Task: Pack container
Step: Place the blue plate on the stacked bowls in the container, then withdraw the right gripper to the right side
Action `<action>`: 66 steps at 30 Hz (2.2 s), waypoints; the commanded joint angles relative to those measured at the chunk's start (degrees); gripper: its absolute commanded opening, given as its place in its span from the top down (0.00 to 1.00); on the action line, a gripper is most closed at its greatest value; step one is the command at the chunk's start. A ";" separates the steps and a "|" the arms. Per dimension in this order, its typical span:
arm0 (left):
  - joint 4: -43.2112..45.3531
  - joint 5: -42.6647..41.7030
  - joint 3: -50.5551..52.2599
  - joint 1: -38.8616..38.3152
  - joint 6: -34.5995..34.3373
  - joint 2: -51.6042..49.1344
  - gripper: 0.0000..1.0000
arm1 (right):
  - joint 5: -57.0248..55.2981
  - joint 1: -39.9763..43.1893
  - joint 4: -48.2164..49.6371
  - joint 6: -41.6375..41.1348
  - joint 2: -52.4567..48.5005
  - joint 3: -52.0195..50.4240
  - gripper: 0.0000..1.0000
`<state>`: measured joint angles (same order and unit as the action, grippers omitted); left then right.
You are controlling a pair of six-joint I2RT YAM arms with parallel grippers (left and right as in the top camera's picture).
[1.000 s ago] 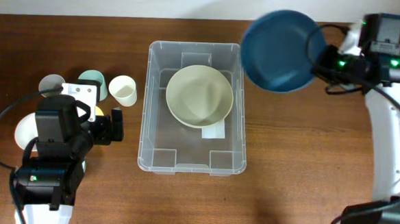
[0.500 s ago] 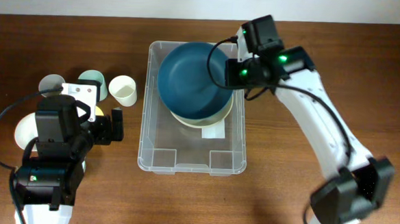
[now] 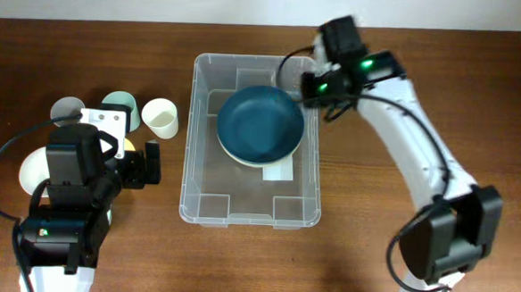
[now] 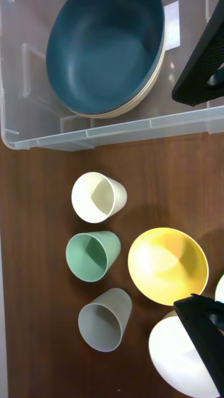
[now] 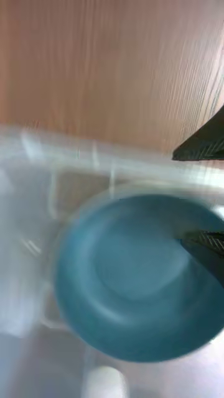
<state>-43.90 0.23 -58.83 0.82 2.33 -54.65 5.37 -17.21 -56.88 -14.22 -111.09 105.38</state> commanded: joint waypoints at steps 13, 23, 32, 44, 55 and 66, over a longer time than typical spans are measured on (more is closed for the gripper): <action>0.11 -0.02 -1.22 0.09 -0.39 0.24 0.00 | 7.63 17.14 -2.99 2.01 -4.20 5.05 0.75; 0.13 0.00 -1.22 0.09 -0.39 0.24 0.00 | 13.31 10.60 -3.23 9.57 -9.84 5.05 0.78; 0.11 0.00 -1.22 0.09 -0.37 0.24 0.00 | 13.73 7.56 -3.91 9.55 -10.23 5.03 0.78; 0.11 0.02 -1.22 0.09 -0.37 0.24 0.00 | 11.98 7.48 -3.39 9.51 -11.10 5.03 0.78; 0.11 0.04 -1.22 0.11 -0.37 0.24 0.00 | 17.94 7.43 -2.43 14.05 -13.07 5.03 0.79; 0.13 0.17 -1.22 0.11 -0.37 0.24 0.00 | 9.51 8.76 -1.29 8.46 -13.03 5.11 0.77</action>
<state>-43.92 0.23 -58.83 0.82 2.31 -54.65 20.88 -9.30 -57.89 -1.32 -123.92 110.45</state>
